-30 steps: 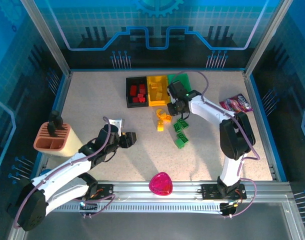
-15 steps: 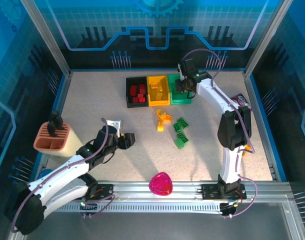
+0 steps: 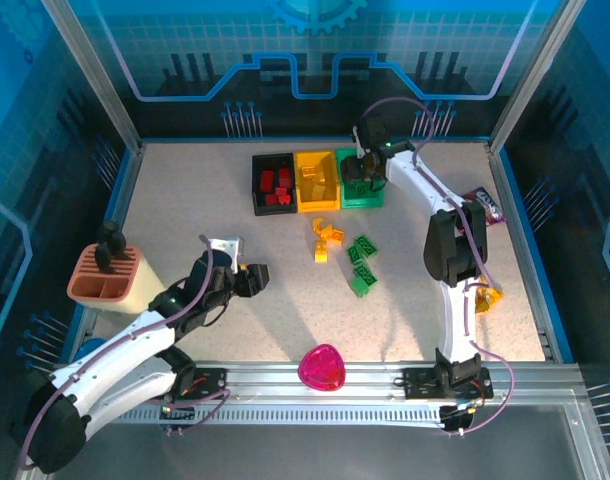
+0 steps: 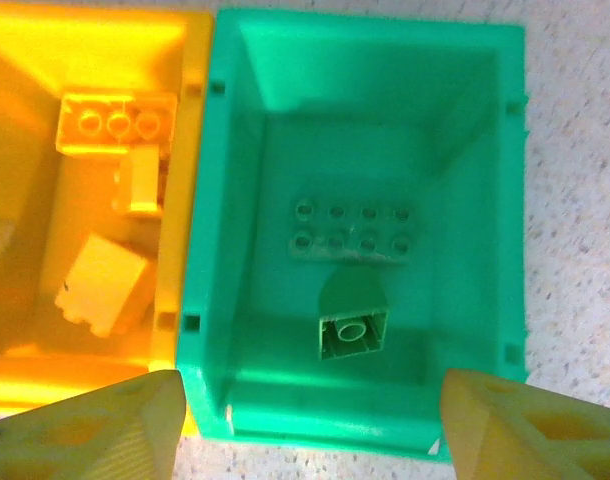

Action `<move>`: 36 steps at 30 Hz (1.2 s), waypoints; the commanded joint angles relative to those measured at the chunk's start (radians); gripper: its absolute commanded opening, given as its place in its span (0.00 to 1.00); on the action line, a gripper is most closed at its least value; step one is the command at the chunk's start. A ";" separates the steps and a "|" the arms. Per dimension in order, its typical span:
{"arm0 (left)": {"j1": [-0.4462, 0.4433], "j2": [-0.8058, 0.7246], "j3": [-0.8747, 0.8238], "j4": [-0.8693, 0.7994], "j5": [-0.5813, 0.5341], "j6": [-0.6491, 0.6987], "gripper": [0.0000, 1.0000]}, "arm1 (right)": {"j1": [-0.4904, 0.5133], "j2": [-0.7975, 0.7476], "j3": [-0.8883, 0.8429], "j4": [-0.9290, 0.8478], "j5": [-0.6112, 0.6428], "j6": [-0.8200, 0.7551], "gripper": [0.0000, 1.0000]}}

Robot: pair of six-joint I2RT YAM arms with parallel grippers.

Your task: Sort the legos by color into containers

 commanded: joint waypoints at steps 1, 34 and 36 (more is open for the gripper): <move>-0.011 -0.011 0.030 -0.009 -0.016 0.010 0.64 | -0.007 -0.110 -0.150 0.070 -0.045 0.030 0.69; -0.035 0.087 0.002 0.081 -0.004 -0.005 0.63 | 0.249 -0.321 -0.738 0.152 0.023 0.080 0.54; -0.035 0.086 0.002 0.082 -0.004 -0.006 0.64 | 0.257 -0.317 -0.749 0.155 0.027 0.078 0.54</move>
